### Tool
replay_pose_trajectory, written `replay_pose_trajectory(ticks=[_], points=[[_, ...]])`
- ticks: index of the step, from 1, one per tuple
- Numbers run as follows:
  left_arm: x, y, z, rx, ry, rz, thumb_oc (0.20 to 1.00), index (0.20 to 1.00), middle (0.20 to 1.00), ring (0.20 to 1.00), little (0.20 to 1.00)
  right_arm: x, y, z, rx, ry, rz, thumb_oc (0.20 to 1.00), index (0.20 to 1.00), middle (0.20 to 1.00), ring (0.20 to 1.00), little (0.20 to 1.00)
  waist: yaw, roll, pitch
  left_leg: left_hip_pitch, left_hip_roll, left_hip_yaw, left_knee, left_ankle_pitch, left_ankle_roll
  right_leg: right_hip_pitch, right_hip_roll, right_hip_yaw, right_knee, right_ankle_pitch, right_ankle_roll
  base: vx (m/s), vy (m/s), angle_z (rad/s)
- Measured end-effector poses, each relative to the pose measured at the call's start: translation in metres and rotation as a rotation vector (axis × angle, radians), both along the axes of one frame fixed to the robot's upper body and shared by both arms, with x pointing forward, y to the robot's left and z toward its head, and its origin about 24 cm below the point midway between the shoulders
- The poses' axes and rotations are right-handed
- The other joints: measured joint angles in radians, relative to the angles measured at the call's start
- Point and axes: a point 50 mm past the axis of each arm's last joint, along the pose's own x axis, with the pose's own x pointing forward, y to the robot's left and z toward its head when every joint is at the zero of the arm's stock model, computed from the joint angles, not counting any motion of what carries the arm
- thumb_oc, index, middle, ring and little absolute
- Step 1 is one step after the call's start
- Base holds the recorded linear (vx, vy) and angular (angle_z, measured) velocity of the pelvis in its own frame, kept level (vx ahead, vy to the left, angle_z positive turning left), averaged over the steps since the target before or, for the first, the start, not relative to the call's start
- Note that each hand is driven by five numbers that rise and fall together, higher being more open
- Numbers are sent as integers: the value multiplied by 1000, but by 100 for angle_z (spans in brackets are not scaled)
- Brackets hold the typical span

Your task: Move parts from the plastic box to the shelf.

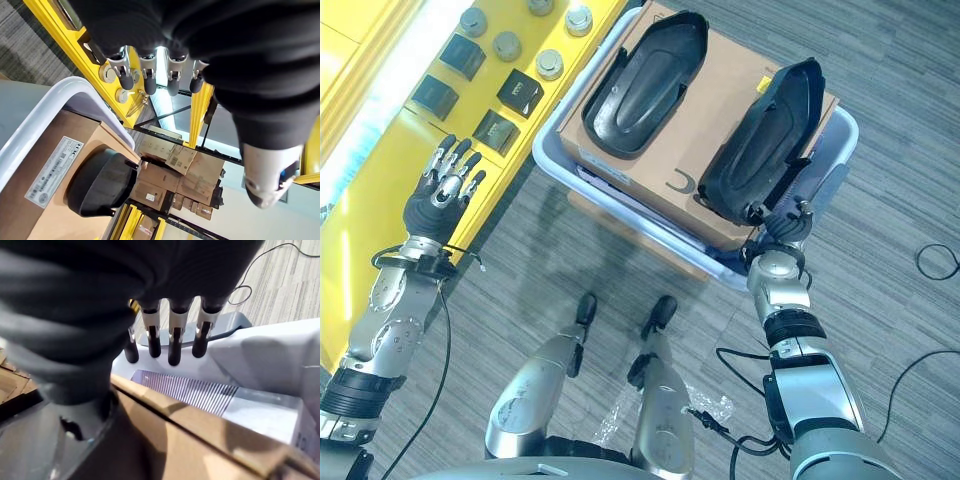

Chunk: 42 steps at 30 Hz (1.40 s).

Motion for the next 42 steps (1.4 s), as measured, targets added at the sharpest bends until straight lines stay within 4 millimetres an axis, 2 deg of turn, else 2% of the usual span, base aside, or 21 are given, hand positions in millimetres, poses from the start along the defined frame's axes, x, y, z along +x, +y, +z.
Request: replay_pose_trajectory(ticks=[5, 13, 15, 16, 18, 20, 23, 26, 31, 32, 33, 34, 37, 42], points=[[-1, 0, -1, 1, 4, -1, 1000, 1000, 1000, 1000, 1000, -1, -6, 6, 20, -38, -8, 200, 200, 200, 200, 200, -3, 0, 0, -1, 0, 0, 0, 1, 1, 0, 0, 0, 0, 1, 2, -2, 13, 0], [-3, 1, -5, 11, 4, -27, 1000, 1000, 1000, 1000, 1000, -4, 0, 12, 9, -95, 21, 200, 200, 200, 200, 200, -7, 0, 1, 30, 0, 3, -21, 2, 3, 18, 1, 4, -2, 2, 1, 7, 9, -1], [-9, 5, -13, -2, 36, -18, 1000, 1000, 1000, 1000, 1000, -13, 18, 26, -14, -197, 107, 200, 200, 200, 200, 200, -23, -1, 1, 82, 1, 4, -41, 2, 4, 61, 2, 7, -7, 2, 1, 105, 50, -6], [-14, 8, -12, -9, 34, -19, 1000, 1000, 1000, 1000, 1000, -18, 31, 41, -24, -278, 165, 200, 200, 200, 200, 200, -37, -1, 1, 123, 1, 5, -58, -2, 5, 92, 1, 11, -7, -8, 7, 154, 51, -7], [-16, 8, -6, -3, 19, -36, 1000, 1000, 1000, 1000, 1000, -22, 37, 55, -44, -344, 195, 200, 200, 200, 200, 200, -46, -1, -1, 169, 2, 13, -70, -4, 9, 131, 3, 15, -9, -8, 6, 163, 42, -10], [-16, 3, 2, 11, 13, -77, 1000, 1000, 1000, 1000, 1000, -25, 41, 66, -66, -397, 209, 200, 200, 200, 200, 200, -51, -14, -52, 223, 2, 30, -92, -17, 6, 166, 3, 37, -10, -16, 9, 218, 36, -21], [-14, -3, -5, 13, 79, -116, 1000, 1000, 1000, 1000, 1000, -27, 43, 60, -71, -380, 210, 200, 200, 200, 200, 200, -74, -31, -141, 246, 4, 36, -108, -26, 17, 189, 3, 40, -14, -26, 14, 153, 32, -11], [-8, -24, -21, -51, 202, -218, 1000, 1000, 1000, 1000, 1000, -26, 56, 54, -41, -376, 249, 200, 200, 200, 200, 200, -90, -35, -197, 319, 6, 59, -138, -31, 21, 239, 9, 63, -26, -30, 15, 138, 19, -20], [5, -59, -29, -92, 302, -325, 1000, 1000, 1000, 1000, 1000, -22, 77, 42, -54, -330, 320, 200, 200, 200, 200, 200, -127, -44, -247, 373, 7, 71, -161, -35, 16, 269, 11, 72, -26, -40, 22, 108, 4, -7], [8, -64, -28, -87, 312, -329, 1000, 1000, 1000, 1000, 1000, -21, 81, 40, -52, -319, 330, 200, 200, 200, 200, 200, -128, -44, -247, 390, 8, 76, -170, -27, 24, 281, 13, 77, -26, -39, 21, 66, -13, -18], [11, -76, -28, -86, 326, -358, 1000, 1000, 1000, 1000, 1000, -20, 92, 33, -34, -299, 361, 200, 200, 200, 200, 200, -127, -43, -252, 417, 12, 86, -177, -28, 23, 298, 17, 90, -26, -40, 21, 64, -17, -25], [13, -93, -26, -120, 341, -395, 1000, 1000, 1000, 1000, 1000, -20, 111, 23, -13, -274, 417, 200, 200, 200, 200, 200, -144, -45, -277, 419, 15, 88, -179, -38, 23, 306, 19, 94, -26, -47, 26, 69, -24, -23], [18, -119, -21, -203, 376, -440, 1000, 1000, 1000, 1000, 1000, -20, 130, 13, -4, -240, 477, 200, 200, 200, 200, 200, -171, -46, -308, 436, 16, 95, -190, -39, 21, 315, 22, 101, -26, -55, 30, 62, -21, -9], [29, -125, -28, -235, 443, -429, 1000, 1000, 1000, 1000, 1000, -19, 139, 1, -2, -187, 504, 200, 200, 200, 200, 200, -187, -49, -354, 451, 22, 116, -194, -43, 22, 318, 30, 123, -26, -60, 28, 33, -16, -13]])
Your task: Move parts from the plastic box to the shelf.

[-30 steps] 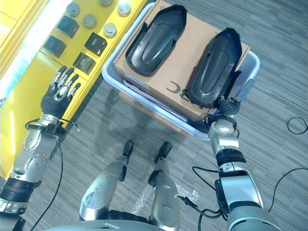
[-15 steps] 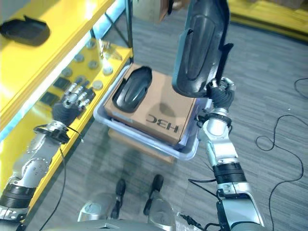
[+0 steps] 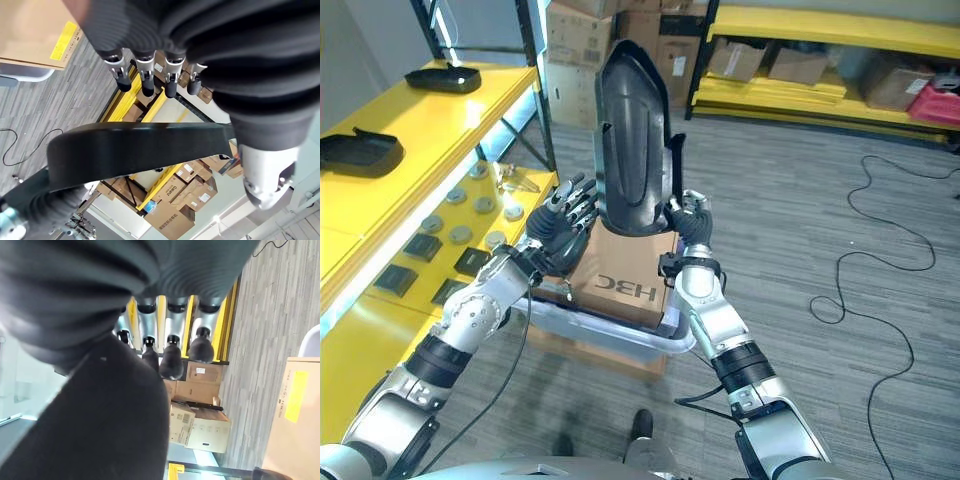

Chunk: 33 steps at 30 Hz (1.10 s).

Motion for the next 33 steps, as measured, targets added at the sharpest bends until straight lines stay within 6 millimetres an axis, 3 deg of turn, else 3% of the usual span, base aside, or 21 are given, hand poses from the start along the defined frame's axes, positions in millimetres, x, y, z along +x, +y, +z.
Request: replay_pose_trajectory(ticks=[3, 8, 14, 22, 33], points=[[-2, -5, -4, -14, 32, -14, 1000, 1000, 1000, 1000, 1000, 1, -2, -13, -17, 56, -11, 200, 200, 200, 200, 200, -4, -7, -23, 4, 5, 5, 1, 1, -1, 1, 6, 5, 0, -1, -2, 34, -13, -4], [-2, -7, -5, -3, 39, 9, 1000, 1000, 1000, 1000, 1000, 0, 9, -17, -14, 74, 53, 200, 200, 200, 200, 200, -11, -7, -25, 9, 8, 20, 1, -1, -3, 0, 10, 19, 0, 0, -3, 17, -5, -10], [5, 4, -7, 236, -58, 157, 1000, 1000, 1000, 1000, 1000, 0, 12, -20, -12, 93, 58, 200, 200, 200, 200, 200, -13, -10, -40, 10, 9, 22, 2, 0, -3, -2, 11, 22, 0, 0, -3, 0, 0, 0], [13, 16, -13, 429, -97, 249, 1000, 1000, 1000, 1000, 1000, 0, 17, -22, -15, 103, 74, 200, 200, 200, 200, 200, -10, -14, -53, 13, 9, 24, 0, 0, -3, -1, 12, 23, 0, 0, -3, 0, 0, 0], [12, 11, -28, 474, -31, 216, 1000, 1000, 1000, 1000, 1000, -2, 29, -25, 15, 112, 97, 200, 200, 200, 200, 200, -9, -14, -53, 18, 9, 25, 0, 0, -3, 1, 12, 24, 0, -1, -4, 0, 0, 0]])
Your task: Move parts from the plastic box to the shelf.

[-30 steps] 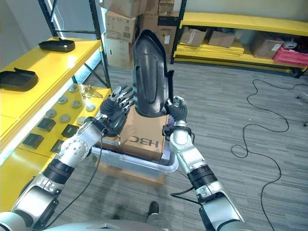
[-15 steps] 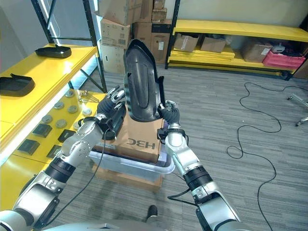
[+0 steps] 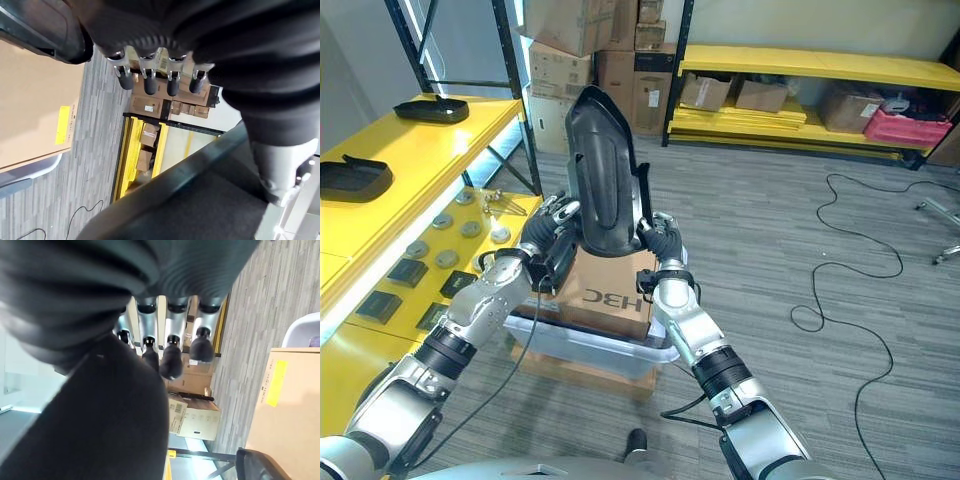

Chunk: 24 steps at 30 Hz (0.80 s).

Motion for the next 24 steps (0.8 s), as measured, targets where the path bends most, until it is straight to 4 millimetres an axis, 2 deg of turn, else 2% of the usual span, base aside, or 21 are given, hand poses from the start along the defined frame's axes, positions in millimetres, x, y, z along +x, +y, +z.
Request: replay_pose_trajectory(ticks=[7, 15, 24], points=[[-1, -3, -3, 26, 2, -9, 1000, 1000, 1000, 1000, 1000, -1, 6, -7, -17, 50, 17, 200, 200, 200, 200, 200, 0, 0, 0, 1, 0, 1, 0, 0, 0, 1, 1, 1, 0, 0, 0, 0, 0, 0], [0, 2, -2, 223, -110, 7, 1000, 1000, 1000, 1000, 1000, -3, 12, -22, -77, 130, 41, 200, 200, 200, 200, 200, 7, 0, -1, 2, 0, 1, 1, 0, 0, 0, 1, 2, 0, 1, -2, 0, 0, 0], [-3, -3, 5, 97, -101, -18, 1000, 1000, 1000, 1000, 1000, -3, 12, -22, -75, 128, 38, 200, 200, 200, 200, 200, 21, -1, -1, 2, 0, 1, 0, 0, 0, 1, 1, 1, 0, 1, -2, 0, 0, 0]])
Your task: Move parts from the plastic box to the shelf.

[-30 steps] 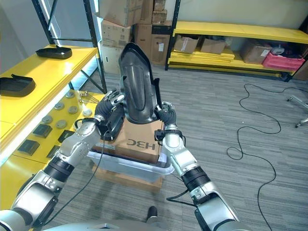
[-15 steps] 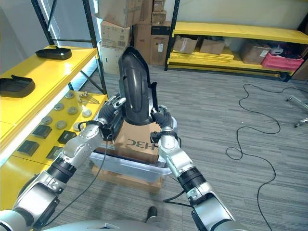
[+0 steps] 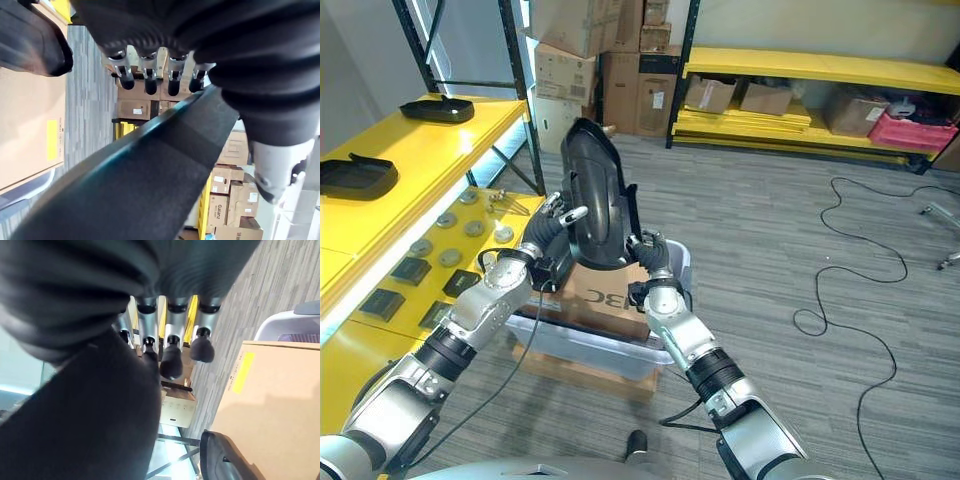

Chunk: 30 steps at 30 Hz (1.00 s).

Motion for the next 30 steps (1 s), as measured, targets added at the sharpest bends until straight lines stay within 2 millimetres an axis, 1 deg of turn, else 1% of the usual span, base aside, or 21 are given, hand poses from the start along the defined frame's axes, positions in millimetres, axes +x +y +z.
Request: replay_pose_trajectory(ticks=[3, 8, 10, 14, 17, 18, 19, 24, 27, 30], points=[[0, 0, -2, 10, 17, -10, 1000, 1000, 1000, 1000, 1000, 0, 0, 0, -1, -1, -4, 200, 200, 200, 200, 200, 2, 0, 0, 0, 0, 0, 0, 0, 0, 0, 0, 0, 0, 0, 0, 0, 0, 0], [-3, -6, -15, 75, 102, -72, 1000, 1000, 1000, 1000, 1000, 0, -1, 0, -16, -4, -6, 200, 200, 200, 200, 200, 3, -2, 1, 0, 0, 0, 0, 0, 0, 0, 0, 0, 0, 0, 0, 0, 0, 0], [-5, -8, -21, 123, 116, -90, 1000, 1000, 1000, 1000, 1000, 0, -2, 0, -39, -11, -10, 200, 200, 200, 200, 200, 1, -2, 0, 1, 0, 0, -1, 0, 0, 0, 0, 0, 0, 0, 0, 0, 0, 0], [-4, -4, -33, 293, 86, -92, 1000, 1000, 1000, 1000, 1000, 2, -7, -3, -102, -1, -39, 200, 200, 200, 200, 200, -3, -7, -2, 1, 0, 1, -1, 0, 0, -1, 1, 1, 0, 0, 0, 0, 0, 0], [-5, -3, -36, 347, 78, -99, 1000, 1000, 1000, 1000, 1000, 3, -7, -2, -129, -3, -35, 200, 200, 200, 200, 200, -6, -8, -3, 1, 1, 5, -2, 0, 0, -2, 1, 5, 0, 0, 0, 2, 1, -4], [-4, -3, -36, 347, 78, -99, 683, 683, 683, 683, 683, 3, -6, -2, -147, -6, -34, 200, 200, 200, 200, 200, -8, -8, -3, 2, 1, 7, -2, 0, 0, -2, 1, 6, 0, 0, 0, 5, 0, -3], [-5, -3, -36, 347, 76, -99, 200, 200, 200, 200, 200, 3, -7, -1, -158, -12, -37, 200, 200, 200, 200, 200, -8, -8, -3, 3, 1, 7, -3, 0, 0, -2, 2, 7, 0, 0, 0, 0, 0, 0], [-3, 2, -34, 353, 60, -72, 200, 200, 200, 200, 200, 4, -6, 1, -165, -23, -34, 200, 200, 200, 200, 200, -7, -8, -3, 5, 1, 10, -7, 0, 0, -3, 3, 10, 0, 0, 0, 0, 0, 0], [-2, 5, -33, 350, 54, -40, 200, 200, 200, 200, 200, 4, 0, 3, -168, -35, -12, 200, 200, 200, 200, 200, -4, -8, -3, 5, 1, 10, -9, 0, 0, -4, 3, 10, 0, 0, 0, 0, 0, 0], [-2, 4, -32, 335, 61, -32, 200, 200, 200, 200, 200, 5, 2, 6, -190, -53, -11, 200, 200, 200, 200, 200, 1, -8, -3, 7, 1, 10, -14, 1, 0, -4, 3, 10, 0, -1, 1, 0, 0, 0]])
